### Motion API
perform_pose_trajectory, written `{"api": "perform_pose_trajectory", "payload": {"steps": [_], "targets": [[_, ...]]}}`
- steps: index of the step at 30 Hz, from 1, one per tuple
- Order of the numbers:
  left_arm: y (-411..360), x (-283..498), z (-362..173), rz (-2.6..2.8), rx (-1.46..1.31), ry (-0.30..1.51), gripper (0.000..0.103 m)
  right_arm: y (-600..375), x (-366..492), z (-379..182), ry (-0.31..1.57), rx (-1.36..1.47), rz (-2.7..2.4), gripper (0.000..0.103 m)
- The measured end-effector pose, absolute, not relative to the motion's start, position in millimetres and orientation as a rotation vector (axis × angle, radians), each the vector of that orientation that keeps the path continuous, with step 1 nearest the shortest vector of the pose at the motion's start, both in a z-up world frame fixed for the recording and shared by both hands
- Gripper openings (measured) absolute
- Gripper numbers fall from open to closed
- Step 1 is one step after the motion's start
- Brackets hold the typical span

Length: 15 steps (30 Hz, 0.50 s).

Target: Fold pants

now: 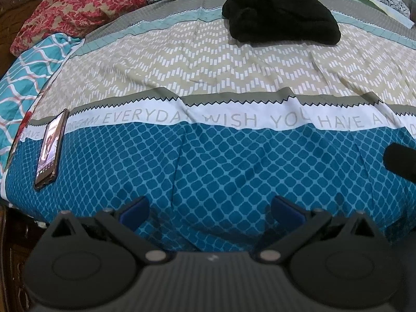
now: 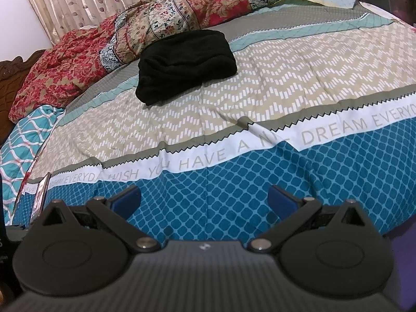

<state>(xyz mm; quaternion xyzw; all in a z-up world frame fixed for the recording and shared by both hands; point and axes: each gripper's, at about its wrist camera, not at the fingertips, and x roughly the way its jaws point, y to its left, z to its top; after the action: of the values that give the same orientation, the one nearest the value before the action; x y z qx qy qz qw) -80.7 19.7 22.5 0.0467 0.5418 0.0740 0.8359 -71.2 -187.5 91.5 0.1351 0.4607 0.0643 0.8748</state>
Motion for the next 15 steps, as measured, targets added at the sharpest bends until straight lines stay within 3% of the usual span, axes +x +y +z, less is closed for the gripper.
{"api": "perform_pose_trajectory", "payload": {"steps": [15], "targets": [[19.0, -82.2, 19.7, 0.140, 0.081, 1.168, 0.103, -188.7, -72.5, 92.5, 0.957, 0.282, 0.145, 0.103]]}}
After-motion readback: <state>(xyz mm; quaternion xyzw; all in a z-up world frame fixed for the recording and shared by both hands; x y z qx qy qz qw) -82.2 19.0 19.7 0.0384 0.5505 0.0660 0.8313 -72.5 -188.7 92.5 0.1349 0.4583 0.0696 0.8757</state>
